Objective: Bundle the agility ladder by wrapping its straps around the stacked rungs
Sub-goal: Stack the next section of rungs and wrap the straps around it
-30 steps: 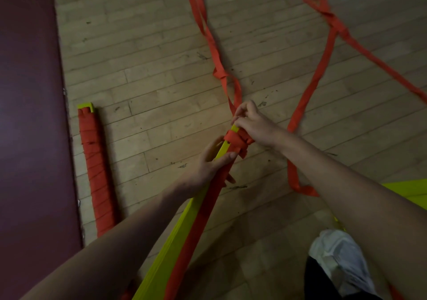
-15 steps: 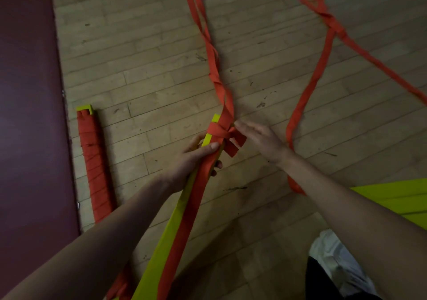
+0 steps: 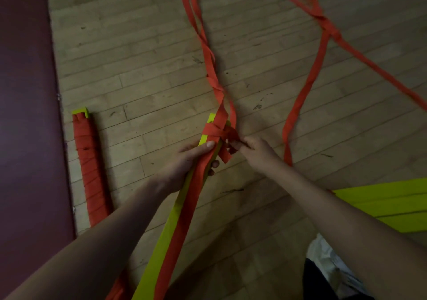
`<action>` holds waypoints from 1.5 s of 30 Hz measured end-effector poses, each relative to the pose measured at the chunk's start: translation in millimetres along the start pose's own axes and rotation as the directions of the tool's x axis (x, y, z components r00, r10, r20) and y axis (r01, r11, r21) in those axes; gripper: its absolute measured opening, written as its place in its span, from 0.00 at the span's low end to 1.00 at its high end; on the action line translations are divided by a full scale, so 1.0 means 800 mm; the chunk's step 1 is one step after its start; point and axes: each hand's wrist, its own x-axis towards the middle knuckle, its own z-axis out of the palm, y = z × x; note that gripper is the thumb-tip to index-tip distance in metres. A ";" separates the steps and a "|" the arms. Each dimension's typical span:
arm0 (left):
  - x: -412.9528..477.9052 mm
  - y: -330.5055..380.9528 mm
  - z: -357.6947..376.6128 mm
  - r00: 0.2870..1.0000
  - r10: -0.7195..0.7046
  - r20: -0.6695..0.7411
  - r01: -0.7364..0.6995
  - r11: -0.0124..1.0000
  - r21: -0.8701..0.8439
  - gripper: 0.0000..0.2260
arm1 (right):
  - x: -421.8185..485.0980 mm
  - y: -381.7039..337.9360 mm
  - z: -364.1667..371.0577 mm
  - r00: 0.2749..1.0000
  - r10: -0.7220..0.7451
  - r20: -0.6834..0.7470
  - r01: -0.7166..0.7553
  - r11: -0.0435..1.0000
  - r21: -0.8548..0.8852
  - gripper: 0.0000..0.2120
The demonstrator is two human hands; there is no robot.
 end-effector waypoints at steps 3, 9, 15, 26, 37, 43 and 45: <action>0.002 0.001 0.001 0.999 0.030 -0.040 -0.031 1.000 -0.007 0.21 | -0.002 0.004 0.006 1.000 0.008 0.028 -0.009 0.999 0.052 0.09; 0.002 0.004 0.003 0.990 0.071 -0.121 -0.061 0.994 0.090 0.17 | 0.003 0.001 -0.004 1.000 0.016 -0.020 -0.015 0.996 0.084 0.04; 0.000 0.012 0.019 0.994 0.078 -0.072 -0.067 0.987 0.146 0.19 | 0.021 -0.045 -0.039 0.954 -0.291 -0.072 0.270 0.937 -0.221 0.32; -0.062 0.093 0.072 0.992 0.058 0.116 -0.084 0.968 0.234 0.19 | -0.013 -0.124 -0.112 0.907 -0.385 0.171 0.392 0.920 -0.003 0.15; -0.181 0.201 0.153 0.970 0.133 0.203 -0.210 0.877 0.433 0.13 | -0.134 -0.211 -0.171 0.830 -0.536 -0.156 0.538 0.842 -0.032 0.07; -0.279 0.223 0.168 0.944 0.260 0.201 -0.329 0.772 0.544 0.11 | -0.209 -0.257 -0.149 0.849 -0.526 -0.057 0.515 0.846 -0.136 0.05; -0.309 0.231 0.170 0.919 0.320 0.231 -0.394 0.715 0.577 0.11 | -0.230 -0.281 -0.138 0.859 -0.512 -0.020 0.512 0.859 0.004 0.09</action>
